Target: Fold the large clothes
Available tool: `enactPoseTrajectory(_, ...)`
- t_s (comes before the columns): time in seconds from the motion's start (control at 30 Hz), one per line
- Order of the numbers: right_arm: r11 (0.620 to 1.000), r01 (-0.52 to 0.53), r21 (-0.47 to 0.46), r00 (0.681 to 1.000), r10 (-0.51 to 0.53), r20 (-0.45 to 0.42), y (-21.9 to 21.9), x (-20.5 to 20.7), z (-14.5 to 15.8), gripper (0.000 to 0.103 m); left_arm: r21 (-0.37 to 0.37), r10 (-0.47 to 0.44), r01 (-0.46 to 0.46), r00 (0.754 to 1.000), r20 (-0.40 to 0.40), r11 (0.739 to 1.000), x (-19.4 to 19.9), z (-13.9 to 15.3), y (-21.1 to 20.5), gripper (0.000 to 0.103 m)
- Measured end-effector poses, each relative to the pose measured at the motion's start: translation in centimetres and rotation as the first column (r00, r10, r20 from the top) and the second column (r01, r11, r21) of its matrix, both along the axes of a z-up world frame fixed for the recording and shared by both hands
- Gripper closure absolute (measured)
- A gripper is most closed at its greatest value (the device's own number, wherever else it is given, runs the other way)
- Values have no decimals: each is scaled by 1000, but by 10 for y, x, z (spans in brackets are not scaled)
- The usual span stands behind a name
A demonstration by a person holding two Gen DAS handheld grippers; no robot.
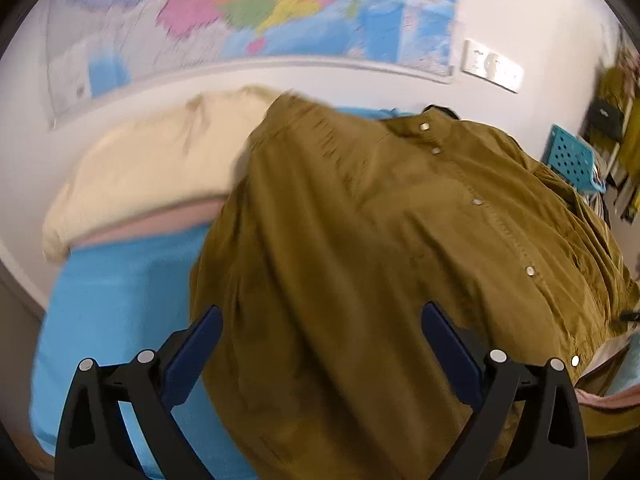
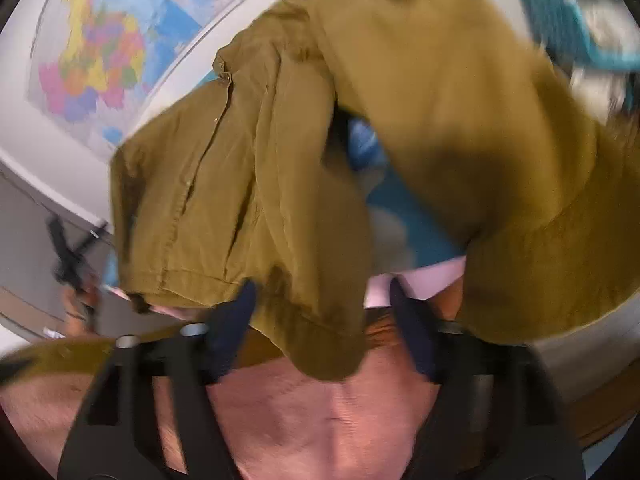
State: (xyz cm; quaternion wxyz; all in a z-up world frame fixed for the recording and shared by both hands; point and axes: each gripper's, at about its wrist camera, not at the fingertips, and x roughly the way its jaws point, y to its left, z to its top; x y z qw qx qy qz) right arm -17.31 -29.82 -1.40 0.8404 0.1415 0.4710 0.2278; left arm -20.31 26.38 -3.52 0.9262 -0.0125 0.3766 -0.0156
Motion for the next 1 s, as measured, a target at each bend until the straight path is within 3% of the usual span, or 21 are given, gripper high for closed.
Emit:
enactPoseTrajectory(0.07, 1000, 17, 0, 991, -17, 129, -14, -3, 34, 30, 7, -34, 34, 999, 32, 999, 3, 8, -12, 7)
enactPoseTrajectory(0.13, 995, 98, -29, 969, -89, 230, -32, 0, 51, 12, 12, -62, 61, 997, 55, 998, 8, 14, -25, 7)
enactPoseTrajectory(0.17, 977, 194, -85, 951, -166, 262, -44, 9, 54, 7, 10, -72, 72, 996, 57, 997, 11, 15, -29, 7)
enactPoseTrajectory(0.23, 940, 309, -145, 929, -267, 256, -70, 27, 45, 5, 4, -110, 110, 992, 60, 994, 20, 17, -43, 7)
enactPoseTrajectory(0.37, 946, 320, -51, 945, -315, 93, -104, 81, -6, 7, 9, -173, 172, 984, 48, 985, 40, 14, -73, 7)
enactPoseTrajectory(0.4, 954, 298, -27, 953, -295, 74, -107, 87, -12, 14, 6, -189, 189, 981, 36, 982, 47, 13, -81, 7)
enactPoseTrajectory(0.47, 972, 219, 88, 975, -222, 22, -110, 102, -25, 50, 2, -219, 219, 976, 14, 976, 56, 9, -96, 7)
enactPoseTrajectory(0.5, 974, 200, 108, 979, -203, 16, -116, 102, -26, 81, 12, -232, 232, 973, 0, 973, 61, 6, -105, 7)
enactPoseTrajectory(0.53, 978, 174, 115, 984, -178, 27, -118, 103, -21, 95, 19, -243, 243, 970, -12, 970, 66, 4, -112, 7)
enactPoseTrajectory(0.63, 985, 149, 88, 978, -160, 136, -123, 105, 29, 98, 24, -287, 288, 957, -41, 957, 83, -3, -136, 7)
enactPoseTrajectory(0.73, 966, 218, 140, 942, -246, 227, -150, 111, 90, 99, 24, -336, 338, 940, -51, 941, 100, -5, -156, 7)
enactPoseTrajectory(0.83, 955, 267, 126, 918, -292, 268, -162, 122, 132, 99, 20, -380, 382, 923, -53, 924, 117, -4, -177, 7)
enactPoseTrajectory(1.0, 993, 92, 76, 952, -110, 285, -114, 131, 184, 99, 14, -461, 462, 886, -47, 887, 140, -1, -211, 7)
